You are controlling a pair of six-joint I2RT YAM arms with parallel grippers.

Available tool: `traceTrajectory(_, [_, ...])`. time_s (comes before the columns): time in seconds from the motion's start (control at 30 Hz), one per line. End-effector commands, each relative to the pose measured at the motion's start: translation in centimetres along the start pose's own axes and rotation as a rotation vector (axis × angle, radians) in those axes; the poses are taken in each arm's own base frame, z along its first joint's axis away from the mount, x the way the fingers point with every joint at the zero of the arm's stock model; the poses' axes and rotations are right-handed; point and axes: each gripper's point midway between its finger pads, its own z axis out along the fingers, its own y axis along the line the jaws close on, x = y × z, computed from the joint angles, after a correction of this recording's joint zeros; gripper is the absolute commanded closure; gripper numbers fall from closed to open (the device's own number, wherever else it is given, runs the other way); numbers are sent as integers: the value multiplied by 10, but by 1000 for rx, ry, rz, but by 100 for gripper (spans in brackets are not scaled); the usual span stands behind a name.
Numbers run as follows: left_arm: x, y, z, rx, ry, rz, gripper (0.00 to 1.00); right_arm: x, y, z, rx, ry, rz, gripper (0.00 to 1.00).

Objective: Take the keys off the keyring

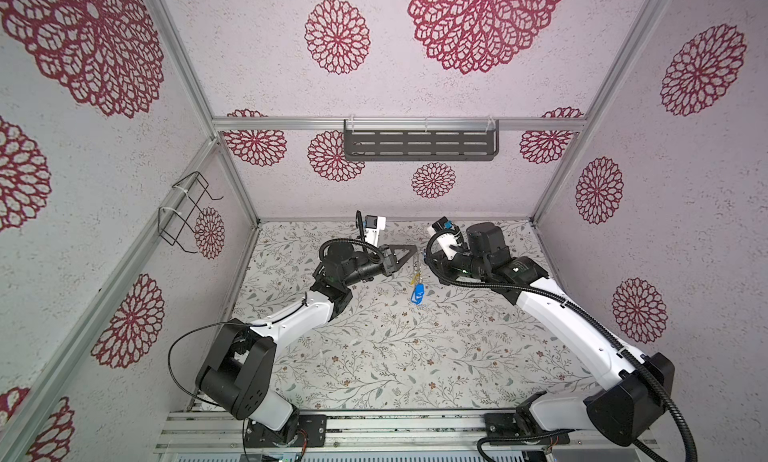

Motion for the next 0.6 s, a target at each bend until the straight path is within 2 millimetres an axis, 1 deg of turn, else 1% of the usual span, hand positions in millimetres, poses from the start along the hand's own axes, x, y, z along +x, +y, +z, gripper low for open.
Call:
traceTrajectory(0.0, [-22, -38, 2, 131, -15, 106, 100, 11, -27, -9, 136, 11, 80, 92])
traceTrajectory(0.03, [-20, -39, 4, 140, 3, 109, 100, 10, -28, -11, 145, 2, 80, 82])
traceTrajectory(0.07, [-17, -40, 4, 150, 26, 112, 100, 8, -30, -16, 161, -9, 79, 75])
traceTrajectory(0.13, [-11, -41, 6, 167, 68, 115, 100, 3, -33, -27, 191, -30, 76, 69])
traceTrajectory(0.2, [-5, -41, 7, 181, 110, 117, 100, -3, -35, -39, 204, -51, 74, 64])
traceTrajectory(0.27, [1, -42, 8, 192, 152, 113, 100, -11, -32, -52, 184, -83, 74, 63])
traceTrajectory(0.33, [4, -42, 8, 198, 178, 110, 100, -21, -26, -61, 127, -131, 81, 64])
traceTrajectory(0.47, [7, -39, 7, 182, 194, 111, 100, -41, -7, -70, -55, -218, 123, 71])
traceTrajectory(0.57, [6, -36, 5, 175, 194, 109, 100, -51, 6, -75, -171, -280, 151, 72])
